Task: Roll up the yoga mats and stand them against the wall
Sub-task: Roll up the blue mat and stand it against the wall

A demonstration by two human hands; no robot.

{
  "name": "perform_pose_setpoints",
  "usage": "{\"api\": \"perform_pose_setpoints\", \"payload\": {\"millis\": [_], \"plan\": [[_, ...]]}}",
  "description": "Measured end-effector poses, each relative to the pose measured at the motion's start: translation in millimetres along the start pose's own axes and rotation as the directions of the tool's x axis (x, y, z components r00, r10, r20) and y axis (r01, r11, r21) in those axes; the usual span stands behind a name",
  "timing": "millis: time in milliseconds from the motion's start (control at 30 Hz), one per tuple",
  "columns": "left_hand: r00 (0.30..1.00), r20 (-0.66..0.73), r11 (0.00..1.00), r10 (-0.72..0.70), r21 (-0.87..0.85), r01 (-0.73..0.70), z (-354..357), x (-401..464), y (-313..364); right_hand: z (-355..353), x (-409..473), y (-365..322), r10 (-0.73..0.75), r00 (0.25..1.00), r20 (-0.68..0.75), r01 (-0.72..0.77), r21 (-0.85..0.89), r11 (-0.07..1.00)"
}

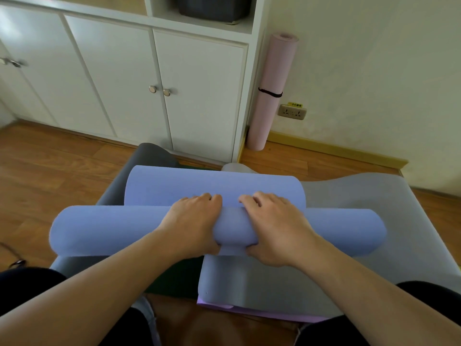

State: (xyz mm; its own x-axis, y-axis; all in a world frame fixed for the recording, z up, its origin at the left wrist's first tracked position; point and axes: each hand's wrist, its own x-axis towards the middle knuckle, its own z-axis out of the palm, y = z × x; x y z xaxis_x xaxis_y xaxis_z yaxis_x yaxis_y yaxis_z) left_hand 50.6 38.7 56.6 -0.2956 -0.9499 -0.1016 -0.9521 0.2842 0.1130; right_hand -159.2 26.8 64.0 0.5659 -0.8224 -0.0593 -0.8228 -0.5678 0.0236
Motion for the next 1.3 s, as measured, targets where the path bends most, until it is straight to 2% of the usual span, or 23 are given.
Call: {"api": "perform_pose_setpoints", "payload": {"millis": [100,167,333,400,567,667,767,867,1133,1300], "plan": [[0.998,0.057,0.996,-0.034,-0.075,0.038,-8,-1,-5,5,4,-4,-0.018,0.999,-0.039,0.014,-0.110,0.994],[0.998,0.055,0.998,-0.013,-0.054,0.016,-7,-4,-3,5,5,-5,-0.018,0.999,-0.042,0.014,-0.095,0.995],[0.995,-0.064,0.994,0.073,0.082,-0.067,8,-6,1,-4,3,-7,0.017,1.000,0.019,-0.017,0.002,1.000],[0.997,-0.064,0.998,0.047,0.050,-0.044,5,-4,-1,-5,1,-10,0.017,1.000,0.018,-0.018,0.018,1.000],[0.999,0.021,0.998,-0.035,-0.052,0.036,-3,-4,-5,3,1,-16,-0.025,0.999,-0.045,0.020,-0.120,0.993],[1.000,0.021,1.000,-0.012,-0.018,0.013,-1,-6,-1,8,3,-15,-0.017,0.998,-0.053,0.011,-0.108,0.994],[0.998,-0.054,0.997,0.034,0.070,-0.030,7,-8,3,6,2,-16,-0.018,0.999,-0.041,0.014,-0.077,0.997],[0.994,-0.104,0.996,0.035,0.083,-0.026,10,-5,5,3,1,-16,0.001,0.999,-0.040,-0.001,-0.019,1.000],[1.000,-0.025,1.000,-0.004,0.002,0.004,-2,-8,1,0,1,-14,0.031,0.999,-0.023,-0.032,-0.037,0.999],[0.996,-0.078,0.994,0.035,0.107,-0.026,10,-11,4,-6,3,-11,0.045,0.999,0.003,-0.045,-0.017,0.999]]}}
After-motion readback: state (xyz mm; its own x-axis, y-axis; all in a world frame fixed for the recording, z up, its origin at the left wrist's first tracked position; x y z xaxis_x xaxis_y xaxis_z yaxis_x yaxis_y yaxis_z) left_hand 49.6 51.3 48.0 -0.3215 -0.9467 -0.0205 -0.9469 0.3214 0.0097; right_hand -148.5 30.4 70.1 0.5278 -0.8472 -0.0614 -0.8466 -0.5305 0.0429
